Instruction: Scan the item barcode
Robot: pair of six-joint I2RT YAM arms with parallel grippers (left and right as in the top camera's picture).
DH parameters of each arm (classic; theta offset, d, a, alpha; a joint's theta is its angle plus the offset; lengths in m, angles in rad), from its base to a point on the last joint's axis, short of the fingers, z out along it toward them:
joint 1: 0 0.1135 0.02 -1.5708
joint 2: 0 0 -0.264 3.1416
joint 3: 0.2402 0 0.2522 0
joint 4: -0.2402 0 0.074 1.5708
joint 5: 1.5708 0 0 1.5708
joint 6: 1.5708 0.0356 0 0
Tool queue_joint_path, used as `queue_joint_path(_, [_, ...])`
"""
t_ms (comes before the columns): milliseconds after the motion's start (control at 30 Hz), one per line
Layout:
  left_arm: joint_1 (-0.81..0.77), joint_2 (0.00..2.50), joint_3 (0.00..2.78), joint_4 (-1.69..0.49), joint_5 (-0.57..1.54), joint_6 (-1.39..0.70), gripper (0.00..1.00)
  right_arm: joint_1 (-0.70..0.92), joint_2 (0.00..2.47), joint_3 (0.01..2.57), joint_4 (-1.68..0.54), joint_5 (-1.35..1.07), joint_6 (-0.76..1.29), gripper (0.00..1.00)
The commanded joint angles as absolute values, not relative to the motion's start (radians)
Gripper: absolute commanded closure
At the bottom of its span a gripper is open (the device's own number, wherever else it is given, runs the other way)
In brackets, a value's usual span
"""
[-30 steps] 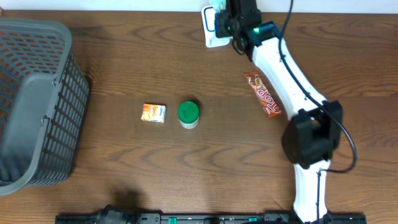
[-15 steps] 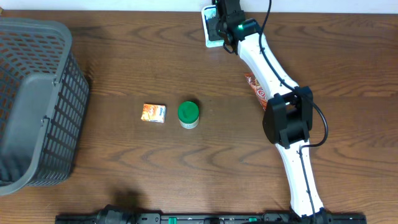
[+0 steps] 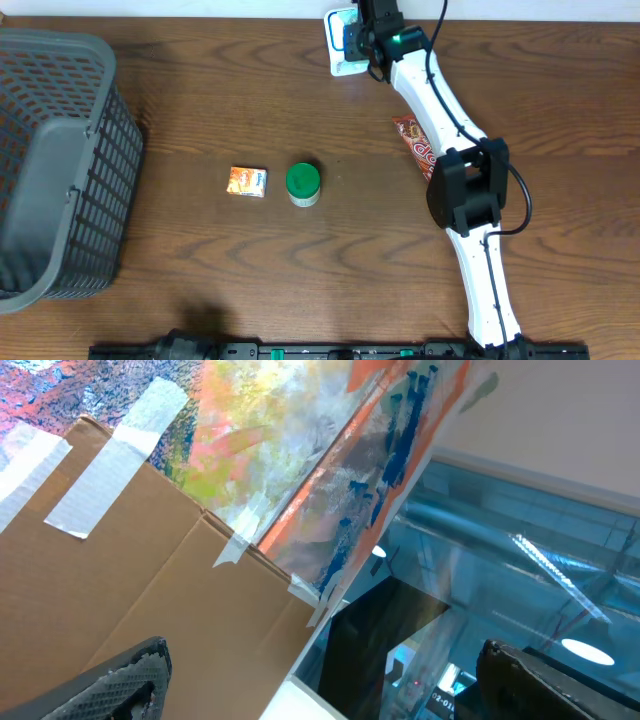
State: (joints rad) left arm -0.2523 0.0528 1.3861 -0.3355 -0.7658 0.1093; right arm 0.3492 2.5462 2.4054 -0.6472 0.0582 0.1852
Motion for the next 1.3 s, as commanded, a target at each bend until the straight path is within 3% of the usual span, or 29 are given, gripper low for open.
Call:
queue_joint_path(0, [-0.252,0.045,1.385,-0.331,-0.772,0.127,0.02,0.345,2.571,2.431,-0.645,0.046,0.186,0.90])
queue_joint_path(100, [-0.252,0.045,1.385,-0.331,-0.772,0.127,0.02,0.345,2.571,2.431,-0.649,0.038,0.186,0.88])
queue_joint_path(333, [-0.252,0.045,1.385,-0.331,-0.772,0.127,0.02,0.312,2.560,2.439,-0.783,-0.056,0.186,0.94])
queue_joint_path(700, [-0.252,0.045,1.385,-0.331,-0.772,0.127,0.02,0.195,2.488,2.621,-1.504,0.032,0.258,0.95])
queue_joint_path(967, [-0.252,0.045,1.385,-0.331,-0.772,0.127,0.02,-0.046,2.487,2.605,-1.699,0.369,0.365,0.97])
queue_joint_path(1267, [-0.252,0.045,1.385,-0.331,-0.772,0.127,0.02,-0.384,2.489,2.589,-1.671,0.389,0.369,0.92])
